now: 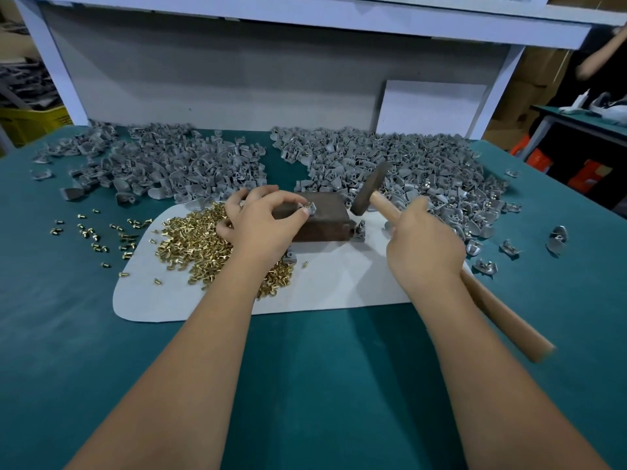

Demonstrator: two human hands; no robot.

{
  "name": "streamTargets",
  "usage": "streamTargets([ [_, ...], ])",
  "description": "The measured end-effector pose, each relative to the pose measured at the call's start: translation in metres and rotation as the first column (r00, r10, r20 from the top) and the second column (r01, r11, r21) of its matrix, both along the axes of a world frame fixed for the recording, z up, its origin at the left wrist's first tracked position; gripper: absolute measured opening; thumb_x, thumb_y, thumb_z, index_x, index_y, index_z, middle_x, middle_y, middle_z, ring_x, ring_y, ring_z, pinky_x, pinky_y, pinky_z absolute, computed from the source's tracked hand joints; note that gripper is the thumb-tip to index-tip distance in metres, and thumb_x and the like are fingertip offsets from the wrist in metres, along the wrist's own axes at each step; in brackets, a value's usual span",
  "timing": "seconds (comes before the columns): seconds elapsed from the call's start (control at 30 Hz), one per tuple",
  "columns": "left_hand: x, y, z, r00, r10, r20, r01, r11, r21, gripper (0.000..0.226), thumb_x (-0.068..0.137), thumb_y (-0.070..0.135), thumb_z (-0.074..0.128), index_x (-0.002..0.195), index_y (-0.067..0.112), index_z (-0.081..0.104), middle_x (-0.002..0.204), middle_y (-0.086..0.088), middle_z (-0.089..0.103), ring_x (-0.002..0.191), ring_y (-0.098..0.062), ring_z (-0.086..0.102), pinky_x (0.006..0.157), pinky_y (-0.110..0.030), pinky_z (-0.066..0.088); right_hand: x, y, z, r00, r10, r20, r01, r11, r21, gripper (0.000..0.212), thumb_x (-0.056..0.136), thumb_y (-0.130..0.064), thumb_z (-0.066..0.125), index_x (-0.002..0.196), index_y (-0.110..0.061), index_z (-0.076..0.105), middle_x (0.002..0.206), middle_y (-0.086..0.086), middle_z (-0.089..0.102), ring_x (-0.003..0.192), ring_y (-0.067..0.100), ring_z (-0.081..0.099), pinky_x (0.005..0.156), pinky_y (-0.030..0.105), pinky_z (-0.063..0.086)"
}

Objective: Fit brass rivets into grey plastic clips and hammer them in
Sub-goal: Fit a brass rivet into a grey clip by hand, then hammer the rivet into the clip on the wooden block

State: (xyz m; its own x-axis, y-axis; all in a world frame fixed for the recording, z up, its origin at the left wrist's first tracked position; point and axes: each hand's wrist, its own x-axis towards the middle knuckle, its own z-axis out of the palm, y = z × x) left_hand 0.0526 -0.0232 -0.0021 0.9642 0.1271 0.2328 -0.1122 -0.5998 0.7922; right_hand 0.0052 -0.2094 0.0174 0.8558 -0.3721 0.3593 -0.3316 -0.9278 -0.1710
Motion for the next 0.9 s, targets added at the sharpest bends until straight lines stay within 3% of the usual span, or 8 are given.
streamTargets([
  [0.07,0.0,-0.001,0.001,1.0,0.001,-0.006,-0.001,1.0,0.003,0.011,0.084,0.05,0.068,0.092,0.042,0.071,0.138,0.024,0.046,0.139,-0.014,0.013,0.109,-0.047,0.009,-0.004,0.001,0.007,0.992,0.021,0.121,-0.023,1.0,0.011,0.02,0.093,-0.017,0.052,0.104,-0.012,0.036,0.075,0.005,0.056,0.049,0.02,0.037,0.045,0.027,0.02],
  [0.17,0.001,0.001,0.0,1.0,0.016,-0.006,-0.016,1.0,-0.01,0.008,0.084,0.048,0.069,0.089,0.041,0.069,0.136,0.023,0.047,0.139,-0.013,0.014,0.11,-0.047,0.009,-0.012,0.008,0.015,0.957,0.153,0.245,-0.16,0.987,0.01,0.025,0.095,-0.024,0.05,0.119,-0.025,0.044,0.089,0.003,0.062,0.063,0.025,0.044,0.054,0.03,0.027],
  [0.3,-0.001,0.002,0.0,1.0,0.005,0.015,-0.005,0.999,-0.032,0.017,0.084,0.045,0.07,0.07,0.045,0.061,0.132,0.024,0.049,0.137,-0.013,0.015,0.11,-0.044,0.01,-0.022,0.028,0.02,0.933,0.276,0.23,-0.259,0.961,-0.101,0.048,0.095,-0.026,0.051,0.137,-0.046,0.039,0.095,0.0,0.063,0.071,0.024,0.051,0.054,0.029,0.022],
  [0.4,-0.002,0.0,0.001,0.999,0.051,0.016,-0.05,0.998,-0.041,0.017,0.083,0.044,0.072,0.07,0.046,0.061,0.131,0.026,0.051,0.139,-0.012,0.015,0.107,-0.041,0.009,-0.025,0.038,0.019,0.913,0.306,0.27,-0.251,0.943,-0.219,0.055,0.089,-0.018,0.061,0.136,-0.041,0.047,0.086,0.002,0.062,0.072,0.027,0.058,0.055,0.028,0.024],
  [0.5,0.0,-0.003,0.0,0.996,0.092,0.006,-0.092,0.996,0.001,0.013,0.083,0.048,0.071,0.072,0.045,0.064,0.134,0.029,0.05,0.141,-0.013,0.015,0.109,-0.043,0.01,-0.028,0.045,0.018,0.883,0.314,0.349,-0.243,0.942,-0.233,0.058,0.082,-0.009,0.067,0.134,-0.032,0.054,0.074,0.006,0.058,0.059,0.026,0.05,0.051,0.028,0.025],
  [0.63,0.001,-0.003,-0.001,0.996,0.086,0.002,-0.086,0.996,-0.021,0.022,0.082,0.047,0.072,0.064,0.046,0.059,0.133,0.029,0.052,0.141,-0.012,0.013,0.11,-0.045,0.007,-0.026,0.046,0.015,0.933,0.304,0.193,-0.257,0.937,-0.236,0.061,0.089,-0.018,0.058,0.142,-0.041,0.038,0.089,0.003,0.061,0.068,0.026,0.052,0.05,0.026,0.02],
  [0.8,0.001,-0.002,-0.004,0.997,0.076,0.015,-0.076,0.997,-0.015,0.024,0.083,0.048,0.07,0.061,0.049,0.058,0.132,0.029,0.052,0.141,-0.011,0.013,0.109,-0.051,0.007,-0.025,0.044,0.013,0.928,0.248,0.279,-0.216,0.967,-0.138,0.059,0.09,-0.017,0.057,0.143,-0.037,0.039,0.085,0.007,0.059,0.059,0.021,0.034,0.045,0.024,0.011],
  [0.9,0.0,-0.001,-0.003,0.997,0.074,0.0,-0.074,0.997,-0.009,0.02,0.083,0.051,0.068,0.064,0.05,0.06,0.131,0.03,0.052,0.14,-0.011,0.014,0.109,-0.052,0.009,-0.024,0.04,0.008,0.95,0.247,0.189,-0.217,0.962,-0.169,0.059,0.093,-0.021,0.052,0.144,-0.041,0.031,0.093,0.005,0.06,0.062,0.022,0.036,0.045,0.026,0.014],
])
